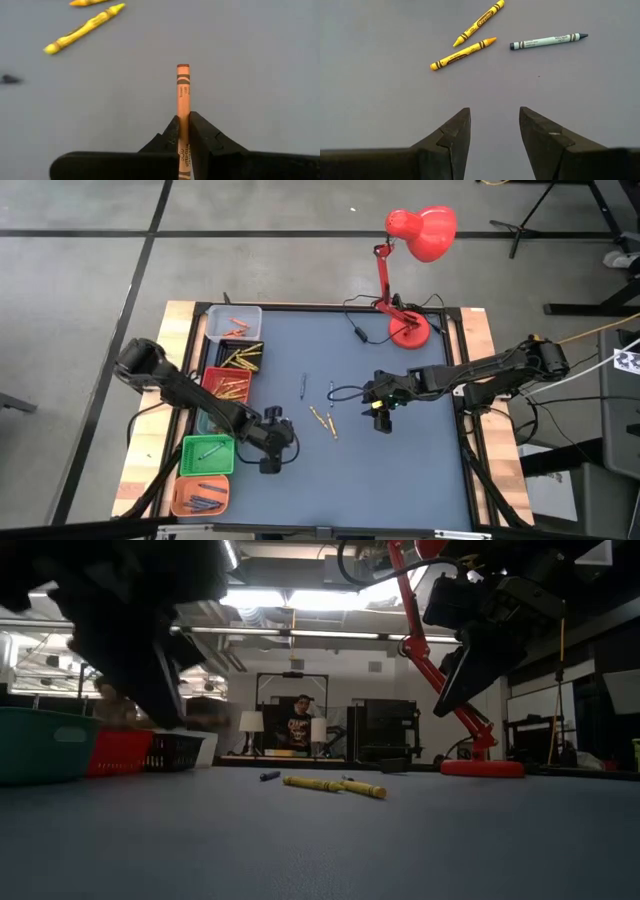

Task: Sort crayons
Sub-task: Put the brown crayon into the blue bin

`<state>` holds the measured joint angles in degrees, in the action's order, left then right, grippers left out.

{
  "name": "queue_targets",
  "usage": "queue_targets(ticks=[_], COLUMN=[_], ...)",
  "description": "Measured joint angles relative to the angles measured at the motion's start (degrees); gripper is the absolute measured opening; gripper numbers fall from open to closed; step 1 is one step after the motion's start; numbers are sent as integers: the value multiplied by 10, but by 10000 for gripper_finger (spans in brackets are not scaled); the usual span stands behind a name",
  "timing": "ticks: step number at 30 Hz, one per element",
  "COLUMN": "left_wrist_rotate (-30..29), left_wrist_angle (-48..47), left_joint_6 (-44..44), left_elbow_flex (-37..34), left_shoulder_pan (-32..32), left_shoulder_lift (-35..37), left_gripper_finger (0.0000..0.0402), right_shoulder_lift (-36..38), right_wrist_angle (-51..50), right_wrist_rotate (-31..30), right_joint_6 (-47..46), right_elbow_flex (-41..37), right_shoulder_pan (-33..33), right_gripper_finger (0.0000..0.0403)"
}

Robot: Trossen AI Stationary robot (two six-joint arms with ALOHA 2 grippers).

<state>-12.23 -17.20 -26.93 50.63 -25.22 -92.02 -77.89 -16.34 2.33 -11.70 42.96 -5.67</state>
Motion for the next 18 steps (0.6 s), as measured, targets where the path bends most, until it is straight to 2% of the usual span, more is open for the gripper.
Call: queue_targets(ticks=[5,12,18], left_wrist_rotate=[-8,-8,13], left_wrist_angle=[-76,-257,-387], left_joint_6=[-33,-125,-212], left_elbow_flex=[0,1,1], left_shoulder_pan=[0,-3,-29], left_shoulder_lift=[72,165,214], left_gripper_finger=[1,1,8], right_shoulder_lift=[0,0,0], right_wrist_angle=[0,1,1], right_wrist_rotate=[0,0,0], right_joint_6=[0,0,0], right_elbow_flex=[0,0,0], right_shoulder_pan=[0,0,0], right_gripper_finger=[168,168,168])
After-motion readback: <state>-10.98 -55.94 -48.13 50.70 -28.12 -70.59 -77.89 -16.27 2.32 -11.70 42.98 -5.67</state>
